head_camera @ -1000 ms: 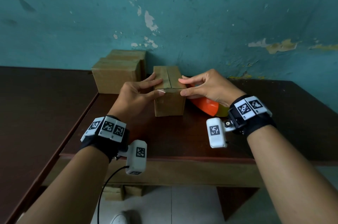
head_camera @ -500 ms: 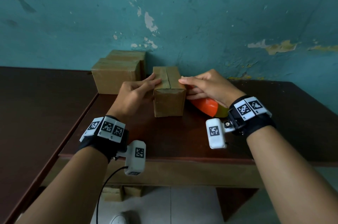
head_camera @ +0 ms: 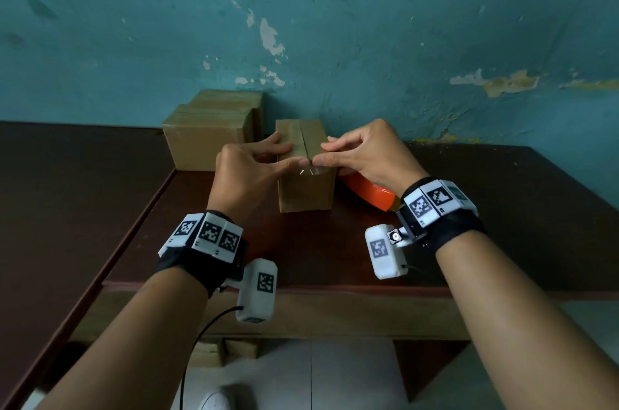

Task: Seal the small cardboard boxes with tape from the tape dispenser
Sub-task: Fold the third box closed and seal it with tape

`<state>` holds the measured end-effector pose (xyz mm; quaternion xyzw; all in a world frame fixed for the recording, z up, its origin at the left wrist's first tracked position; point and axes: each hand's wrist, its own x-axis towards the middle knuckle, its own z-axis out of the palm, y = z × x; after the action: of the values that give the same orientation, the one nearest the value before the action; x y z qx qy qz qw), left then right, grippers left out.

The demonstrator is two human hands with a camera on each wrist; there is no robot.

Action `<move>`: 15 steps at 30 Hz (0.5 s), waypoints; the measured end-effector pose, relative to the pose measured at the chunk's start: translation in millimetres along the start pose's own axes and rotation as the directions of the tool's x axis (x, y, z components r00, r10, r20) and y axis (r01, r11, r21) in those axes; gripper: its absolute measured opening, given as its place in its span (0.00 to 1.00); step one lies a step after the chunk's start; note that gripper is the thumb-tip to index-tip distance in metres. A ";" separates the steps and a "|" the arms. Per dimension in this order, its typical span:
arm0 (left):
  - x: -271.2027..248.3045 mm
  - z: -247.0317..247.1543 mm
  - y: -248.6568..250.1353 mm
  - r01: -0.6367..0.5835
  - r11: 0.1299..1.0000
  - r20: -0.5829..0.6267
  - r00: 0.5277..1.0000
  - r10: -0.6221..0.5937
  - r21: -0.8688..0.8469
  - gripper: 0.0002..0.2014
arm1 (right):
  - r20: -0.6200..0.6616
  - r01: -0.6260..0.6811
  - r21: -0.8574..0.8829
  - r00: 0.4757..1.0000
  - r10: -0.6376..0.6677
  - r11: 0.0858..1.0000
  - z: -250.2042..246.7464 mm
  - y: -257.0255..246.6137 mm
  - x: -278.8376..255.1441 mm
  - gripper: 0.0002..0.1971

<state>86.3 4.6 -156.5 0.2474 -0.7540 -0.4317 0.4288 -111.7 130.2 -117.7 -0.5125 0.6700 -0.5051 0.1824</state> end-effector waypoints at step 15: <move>-2.8 -4.3 4.4 -0.046 0.993 0.068 0.997 0.039 0.110 0.34 | 0.061 0.099 -0.189 0.994 -0.089 0.977 -5.1 4.2 0.4 0.26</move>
<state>91.4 7.0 -152.8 0.2403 -0.7956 -0.3877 0.3986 -117.8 132.1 -119.1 -0.5718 0.6855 -0.4328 0.1253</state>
